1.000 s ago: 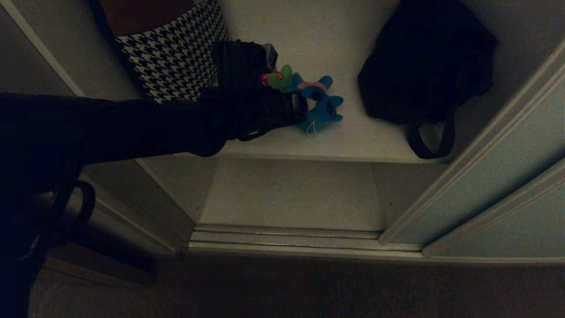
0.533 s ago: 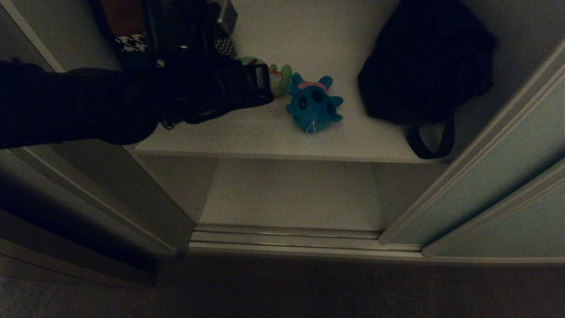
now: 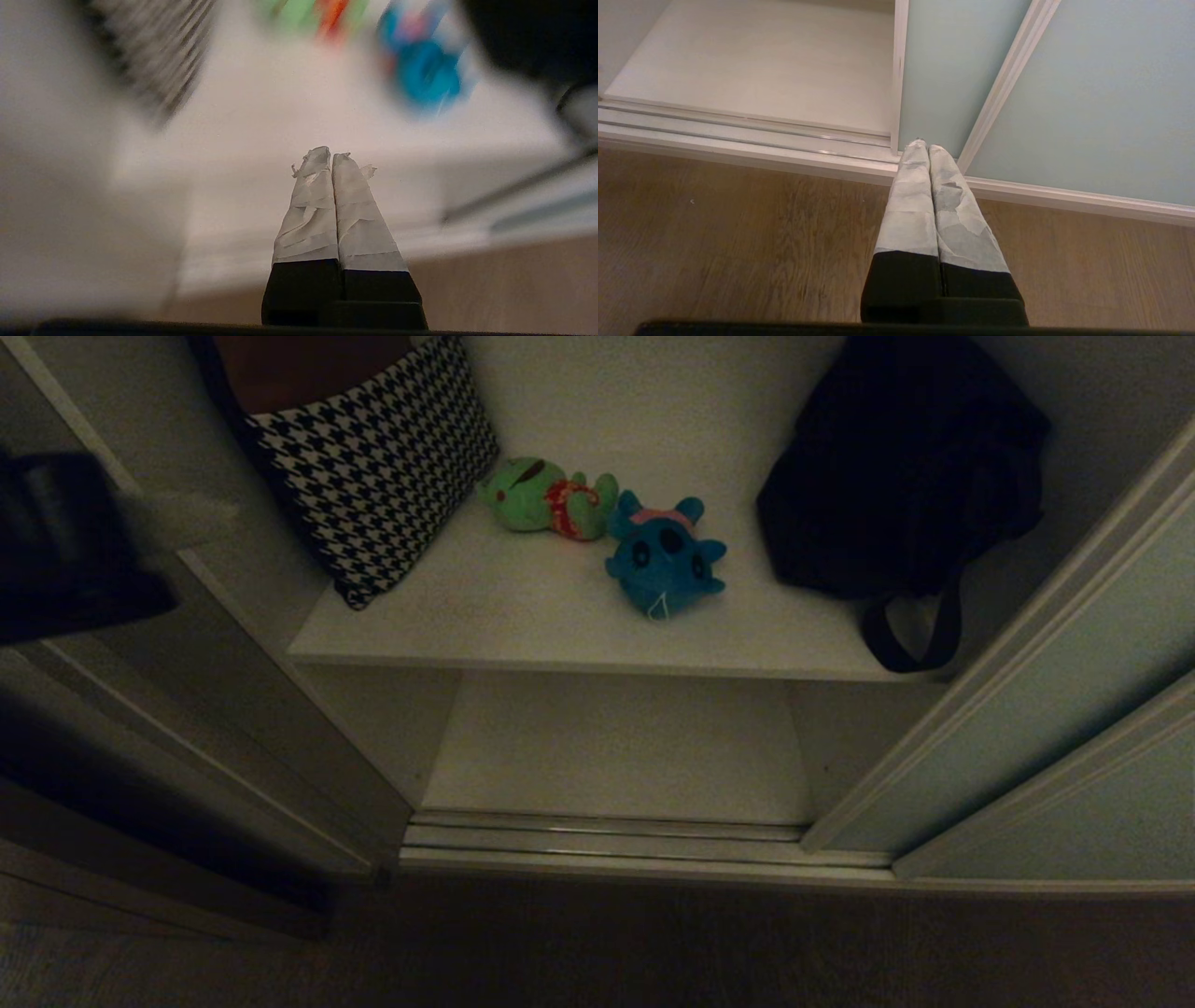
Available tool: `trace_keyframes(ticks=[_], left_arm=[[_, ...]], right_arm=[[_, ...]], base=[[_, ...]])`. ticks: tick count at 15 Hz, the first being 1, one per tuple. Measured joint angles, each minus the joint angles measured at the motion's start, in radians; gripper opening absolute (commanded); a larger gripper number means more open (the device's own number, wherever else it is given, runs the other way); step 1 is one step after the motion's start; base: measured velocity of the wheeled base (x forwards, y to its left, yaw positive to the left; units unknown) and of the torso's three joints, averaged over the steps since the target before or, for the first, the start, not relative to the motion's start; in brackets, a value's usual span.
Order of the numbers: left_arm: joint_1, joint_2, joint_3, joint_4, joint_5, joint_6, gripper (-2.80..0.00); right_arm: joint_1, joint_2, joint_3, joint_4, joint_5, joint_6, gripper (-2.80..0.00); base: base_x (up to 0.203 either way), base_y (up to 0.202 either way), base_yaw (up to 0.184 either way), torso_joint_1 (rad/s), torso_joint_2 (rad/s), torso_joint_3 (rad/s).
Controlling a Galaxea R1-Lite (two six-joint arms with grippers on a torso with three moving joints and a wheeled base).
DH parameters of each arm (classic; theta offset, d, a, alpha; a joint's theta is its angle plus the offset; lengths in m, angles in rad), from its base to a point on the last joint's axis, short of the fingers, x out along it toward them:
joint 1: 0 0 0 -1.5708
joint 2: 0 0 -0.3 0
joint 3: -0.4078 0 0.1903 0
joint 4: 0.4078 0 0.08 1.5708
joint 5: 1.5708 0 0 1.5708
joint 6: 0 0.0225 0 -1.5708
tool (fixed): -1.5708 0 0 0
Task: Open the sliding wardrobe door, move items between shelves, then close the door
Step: Place the blue doll on the higher shelf, then close the door
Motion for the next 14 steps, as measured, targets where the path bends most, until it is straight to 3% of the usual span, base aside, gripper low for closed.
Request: trace_keyframes(ticks=[3,7,11,14], left_arm=[[0.154,-0.339,0.231,0.183,-0.075,0.006,-2.80],[0.295,-0.762,0.608,0.267,-0.138,0.057,-2.80],[0.343,-1.022,0.922,0.222,-0.155,0.135,-2.80],[0.351,-1.074,1.030,0.073,-0.150,0.171,-2.80]], right_arm=[[0.000,0.000,0.000,0.000,-0.001,0.000,-2.80],[0.000,0.000,0.000,0.000,-0.001,0.000,-2.80],[0.000,0.000,0.000,0.000,0.000,0.000,-2.80],[0.000,0.000,0.000,0.000,0.000,0.000,-2.80]], base=[[0.000,0.000,0.000,0.000,0.00,0.000],[0.000,0.000,0.000,0.000,0.00,0.000],[0.000,0.000,0.000,0.000,0.00,0.000],[0.000,0.000,0.000,0.000,0.00,0.000]])
